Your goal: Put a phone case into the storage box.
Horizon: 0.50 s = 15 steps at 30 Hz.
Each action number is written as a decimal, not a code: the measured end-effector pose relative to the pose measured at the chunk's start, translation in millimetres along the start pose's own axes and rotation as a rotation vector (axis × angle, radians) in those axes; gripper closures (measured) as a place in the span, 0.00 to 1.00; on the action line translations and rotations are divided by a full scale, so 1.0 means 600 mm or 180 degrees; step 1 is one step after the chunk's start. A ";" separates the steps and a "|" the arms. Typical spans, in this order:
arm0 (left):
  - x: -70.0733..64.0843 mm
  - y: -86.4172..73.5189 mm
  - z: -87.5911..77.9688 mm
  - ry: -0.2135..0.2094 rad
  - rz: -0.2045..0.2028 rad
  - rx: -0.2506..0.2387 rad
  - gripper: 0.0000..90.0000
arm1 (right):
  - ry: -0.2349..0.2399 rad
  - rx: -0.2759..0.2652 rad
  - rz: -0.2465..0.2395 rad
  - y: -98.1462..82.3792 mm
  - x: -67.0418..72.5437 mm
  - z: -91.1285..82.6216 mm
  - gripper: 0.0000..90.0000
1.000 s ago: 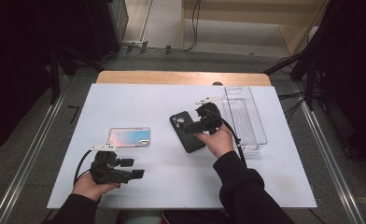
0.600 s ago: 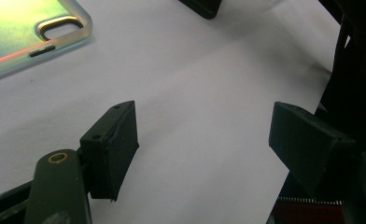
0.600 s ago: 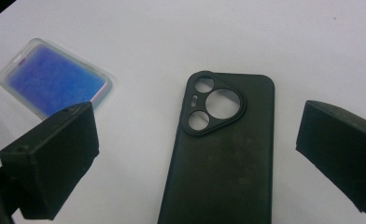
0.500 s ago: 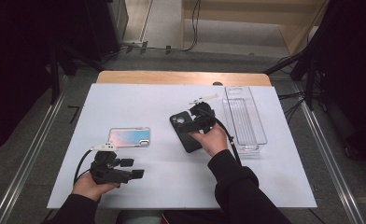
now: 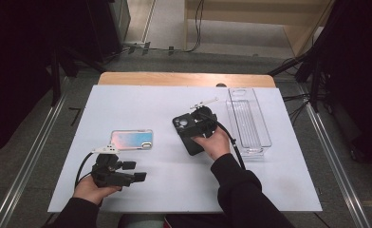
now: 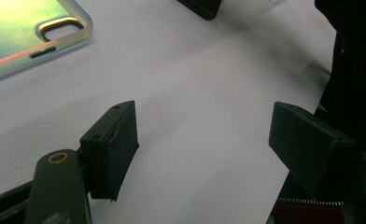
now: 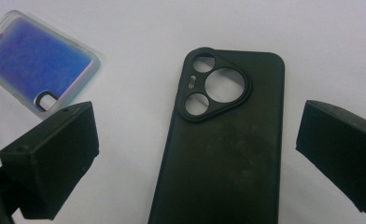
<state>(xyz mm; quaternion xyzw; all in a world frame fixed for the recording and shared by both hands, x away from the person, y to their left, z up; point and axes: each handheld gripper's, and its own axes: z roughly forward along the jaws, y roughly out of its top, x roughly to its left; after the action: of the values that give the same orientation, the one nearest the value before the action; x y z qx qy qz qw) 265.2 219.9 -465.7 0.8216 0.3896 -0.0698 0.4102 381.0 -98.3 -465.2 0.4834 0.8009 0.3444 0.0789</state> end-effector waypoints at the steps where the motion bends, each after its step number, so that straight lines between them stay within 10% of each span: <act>1: 0.000 0.000 0.000 0.0000 0.0000 -0.0002 0.27 | 0.0006 0.0004 0.0017 -0.001 -0.001 0.002 0.00; 15: 0.000 0.000 0.000 -0.0001 0.0000 0.0000 0.27 | 0.0028 0.0143 -0.0015 -0.020 -0.007 0.023 0.00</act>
<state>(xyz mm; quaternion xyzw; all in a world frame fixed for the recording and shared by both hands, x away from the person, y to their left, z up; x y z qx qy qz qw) 265.2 219.9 -465.7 0.8217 0.3895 -0.0700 0.4102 380.7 -98.9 -483.8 0.4816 0.8099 0.3282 0.0654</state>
